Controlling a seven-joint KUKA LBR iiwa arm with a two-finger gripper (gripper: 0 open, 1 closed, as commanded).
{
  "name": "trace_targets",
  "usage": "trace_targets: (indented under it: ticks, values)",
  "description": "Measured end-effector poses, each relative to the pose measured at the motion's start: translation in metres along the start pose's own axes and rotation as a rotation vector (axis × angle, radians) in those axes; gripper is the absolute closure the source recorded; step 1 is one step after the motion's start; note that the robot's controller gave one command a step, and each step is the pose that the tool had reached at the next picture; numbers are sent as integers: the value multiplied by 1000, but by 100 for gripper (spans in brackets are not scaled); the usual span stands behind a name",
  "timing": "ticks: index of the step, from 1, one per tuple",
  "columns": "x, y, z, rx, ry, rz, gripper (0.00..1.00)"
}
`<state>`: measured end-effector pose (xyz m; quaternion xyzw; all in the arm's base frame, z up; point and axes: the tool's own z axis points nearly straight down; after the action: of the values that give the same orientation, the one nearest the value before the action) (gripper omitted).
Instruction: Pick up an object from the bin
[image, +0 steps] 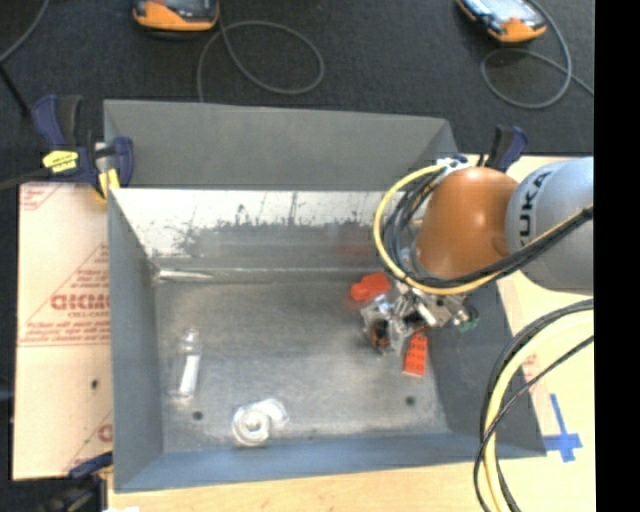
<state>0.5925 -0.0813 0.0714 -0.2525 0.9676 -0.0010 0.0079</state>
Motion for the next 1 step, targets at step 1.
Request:
trace_targets:
  ticks: [1]
  values:
    - [1,1,-3,-2,3,0,100]
